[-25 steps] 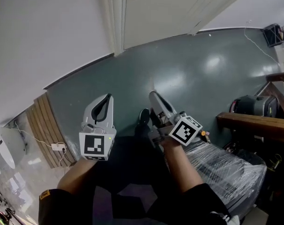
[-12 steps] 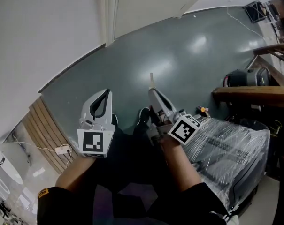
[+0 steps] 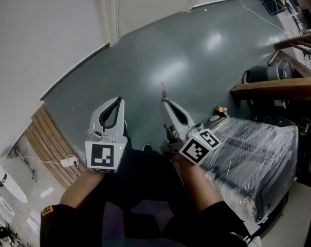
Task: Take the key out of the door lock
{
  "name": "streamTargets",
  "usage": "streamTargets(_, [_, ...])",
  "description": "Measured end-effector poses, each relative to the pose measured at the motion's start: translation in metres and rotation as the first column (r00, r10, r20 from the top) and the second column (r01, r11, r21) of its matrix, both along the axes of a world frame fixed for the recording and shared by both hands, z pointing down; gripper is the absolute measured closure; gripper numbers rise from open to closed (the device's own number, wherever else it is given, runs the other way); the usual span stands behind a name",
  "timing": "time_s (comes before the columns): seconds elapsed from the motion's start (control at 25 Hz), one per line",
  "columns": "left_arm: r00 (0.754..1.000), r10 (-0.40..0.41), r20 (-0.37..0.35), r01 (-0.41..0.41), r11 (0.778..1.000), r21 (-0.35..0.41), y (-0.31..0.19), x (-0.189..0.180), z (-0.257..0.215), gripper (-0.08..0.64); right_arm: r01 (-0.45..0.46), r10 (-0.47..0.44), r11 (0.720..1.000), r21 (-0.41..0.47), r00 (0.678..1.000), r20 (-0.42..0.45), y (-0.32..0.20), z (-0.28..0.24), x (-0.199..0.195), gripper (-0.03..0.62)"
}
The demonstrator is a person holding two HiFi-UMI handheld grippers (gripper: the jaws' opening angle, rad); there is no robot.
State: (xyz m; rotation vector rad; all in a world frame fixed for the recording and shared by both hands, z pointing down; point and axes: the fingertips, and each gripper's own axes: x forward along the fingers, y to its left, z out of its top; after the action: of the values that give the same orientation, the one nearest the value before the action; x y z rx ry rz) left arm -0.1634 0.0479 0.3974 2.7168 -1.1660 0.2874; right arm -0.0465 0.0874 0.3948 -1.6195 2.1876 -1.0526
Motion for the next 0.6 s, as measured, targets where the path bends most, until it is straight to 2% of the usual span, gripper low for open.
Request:
streamTargets(0.12, [1.0, -0.01, -0.007, 0.01, 1.0, -0.004, 0.037, 0.011, -0.002, 0.542, 0.004, -0.004, 0.999, 0.035, 1.0, -0.006, 0.037, -0.006, 0.009, 0.577])
streamTargets(0.36, [0.997, -0.07, -0.009, 0.07, 0.997, -0.026, 0.119, 0.03, -0.002, 0.542, 0.029, -0.017, 0.997, 0.069, 0.986, -0.167, 0.115, -0.008, 0.028, 0.577])
streamTargets(0.6, [0.994, -0.107, -0.006, 0.107, 0.994, -0.012, 0.19, 0.041, -0.01, 0.543, 0.062, -0.013, 0.991, 0.117, 0.926, -0.376, 0.183, -0.012, 0.042, 0.577])
